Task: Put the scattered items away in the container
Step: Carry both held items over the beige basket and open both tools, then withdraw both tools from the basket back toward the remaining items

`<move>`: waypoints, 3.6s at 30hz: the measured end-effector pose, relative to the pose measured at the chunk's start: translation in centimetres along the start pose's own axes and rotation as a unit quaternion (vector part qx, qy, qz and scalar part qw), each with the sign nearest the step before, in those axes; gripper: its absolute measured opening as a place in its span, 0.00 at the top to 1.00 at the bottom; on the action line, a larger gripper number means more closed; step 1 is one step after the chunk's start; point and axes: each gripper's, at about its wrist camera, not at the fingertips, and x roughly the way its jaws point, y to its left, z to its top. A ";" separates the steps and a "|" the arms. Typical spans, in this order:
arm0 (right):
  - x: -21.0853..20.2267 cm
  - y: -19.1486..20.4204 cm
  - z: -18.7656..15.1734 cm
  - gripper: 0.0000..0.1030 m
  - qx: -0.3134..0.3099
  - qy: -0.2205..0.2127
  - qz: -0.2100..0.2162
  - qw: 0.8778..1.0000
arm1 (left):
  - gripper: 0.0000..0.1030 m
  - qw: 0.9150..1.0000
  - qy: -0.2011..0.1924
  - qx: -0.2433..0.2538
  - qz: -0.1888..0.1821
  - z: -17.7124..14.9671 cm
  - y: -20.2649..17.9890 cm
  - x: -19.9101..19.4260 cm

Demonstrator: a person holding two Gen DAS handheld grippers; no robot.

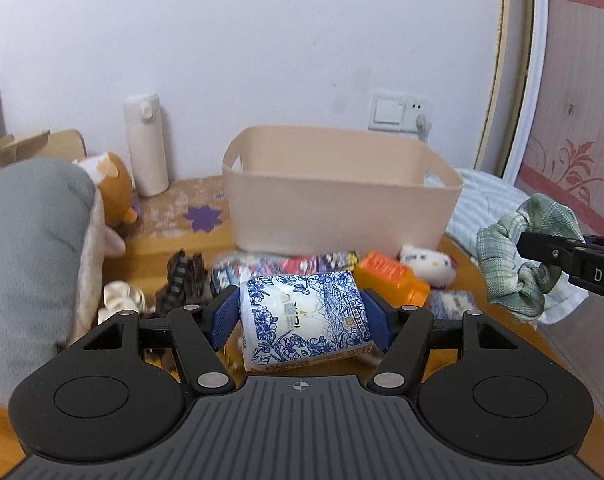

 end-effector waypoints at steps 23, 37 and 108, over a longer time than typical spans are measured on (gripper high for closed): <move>5.5 -2.5 9.6 0.85 -0.009 -0.031 -0.002 0.999 | 0.36 0.994 -0.095 0.020 0.041 12.9 -0.4 5.3; 15.8 -2.5 11.9 0.84 0.005 0.041 0.018 0.999 | 0.36 0.998 -0.038 0.040 0.034 16.6 -1.1 14.5; 3.4 -0.5 -2.5 0.00 -0.100 0.024 -0.005 0.995 | 0.05 0.998 -0.002 0.020 -0.060 -3.3 3.3 1.6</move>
